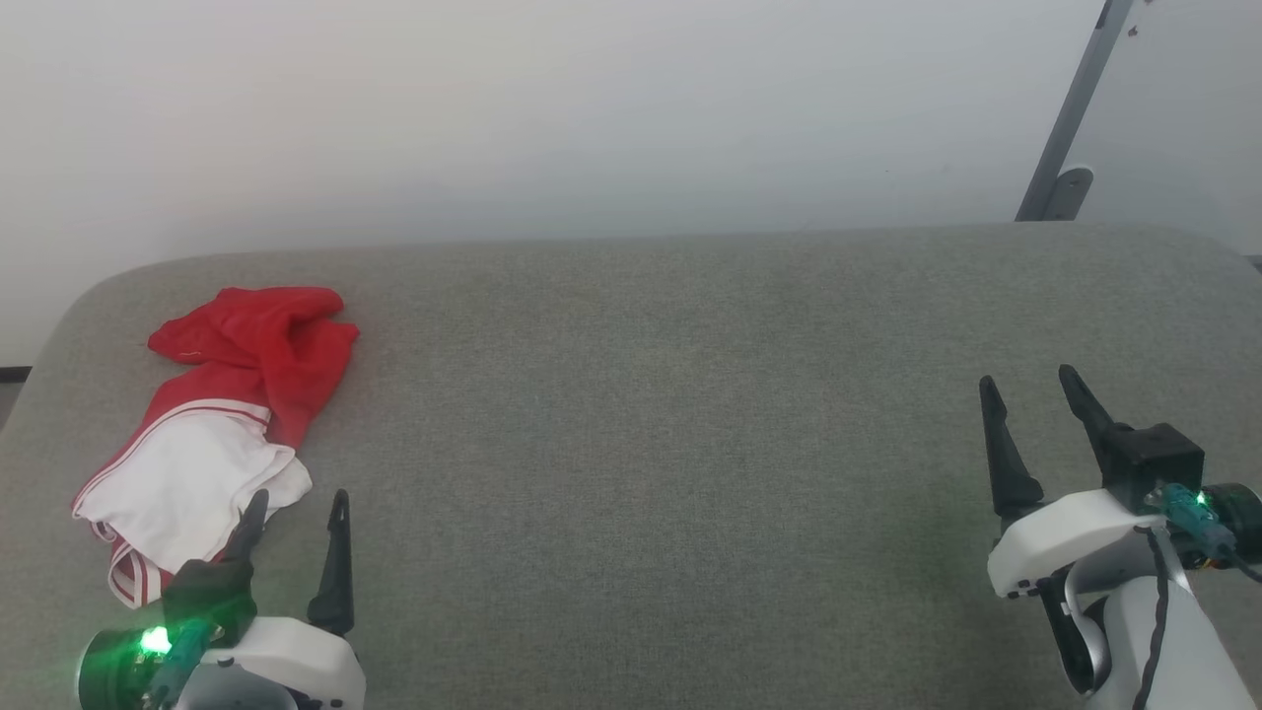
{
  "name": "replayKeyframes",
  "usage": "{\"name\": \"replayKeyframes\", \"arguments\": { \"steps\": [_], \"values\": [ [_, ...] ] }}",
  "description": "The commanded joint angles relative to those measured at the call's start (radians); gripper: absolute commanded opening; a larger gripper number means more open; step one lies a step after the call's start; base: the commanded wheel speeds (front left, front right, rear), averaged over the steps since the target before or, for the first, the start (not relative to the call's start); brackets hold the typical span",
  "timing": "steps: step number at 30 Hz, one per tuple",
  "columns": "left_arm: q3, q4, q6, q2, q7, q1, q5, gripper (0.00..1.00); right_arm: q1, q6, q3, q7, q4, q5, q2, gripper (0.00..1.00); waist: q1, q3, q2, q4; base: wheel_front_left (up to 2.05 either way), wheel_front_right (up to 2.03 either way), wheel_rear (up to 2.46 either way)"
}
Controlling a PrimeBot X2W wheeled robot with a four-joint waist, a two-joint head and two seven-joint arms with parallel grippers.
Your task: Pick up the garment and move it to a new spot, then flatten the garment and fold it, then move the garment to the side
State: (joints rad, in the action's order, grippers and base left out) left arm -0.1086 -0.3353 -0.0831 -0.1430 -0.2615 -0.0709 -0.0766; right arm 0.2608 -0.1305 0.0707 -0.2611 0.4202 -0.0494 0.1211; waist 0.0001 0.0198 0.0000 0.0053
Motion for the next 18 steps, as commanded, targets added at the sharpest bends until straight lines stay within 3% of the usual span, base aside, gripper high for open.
{"name": "replayKeyframes", "arguments": {
  "steps": [1, 8, 18],
  "values": [
    [-0.005, -0.002, -0.004, 0.003, -0.005, -0.013, -0.01, 1.0, -0.006, 0.0, 0.001, -0.006, -0.004, -0.003, -0.004, 1.0, -0.0001, 0.0, 0.0, 0.001, 0.0, 0.0, 0.0],
    [-0.018, -0.015, -0.017, 0.021, -0.005, -0.03, -0.022, 1.0, -0.017, 0.0, 0.004, -0.006, -0.011, -0.037, -0.009, 1.0, -0.0001, -0.011, 0.0, 0.048, 0.0, 0.0, 0.0],
    [-0.04, -0.02, -0.028, 0.04, -0.005, -0.04, -0.021, 1.0, -0.007, 0.0, -0.076, -0.006, -0.013, -0.062, -0.013, 1.0, -0.0001, -0.033, 0.0, 0.257, 0.0, 0.0, 0.0]
  ]
}}
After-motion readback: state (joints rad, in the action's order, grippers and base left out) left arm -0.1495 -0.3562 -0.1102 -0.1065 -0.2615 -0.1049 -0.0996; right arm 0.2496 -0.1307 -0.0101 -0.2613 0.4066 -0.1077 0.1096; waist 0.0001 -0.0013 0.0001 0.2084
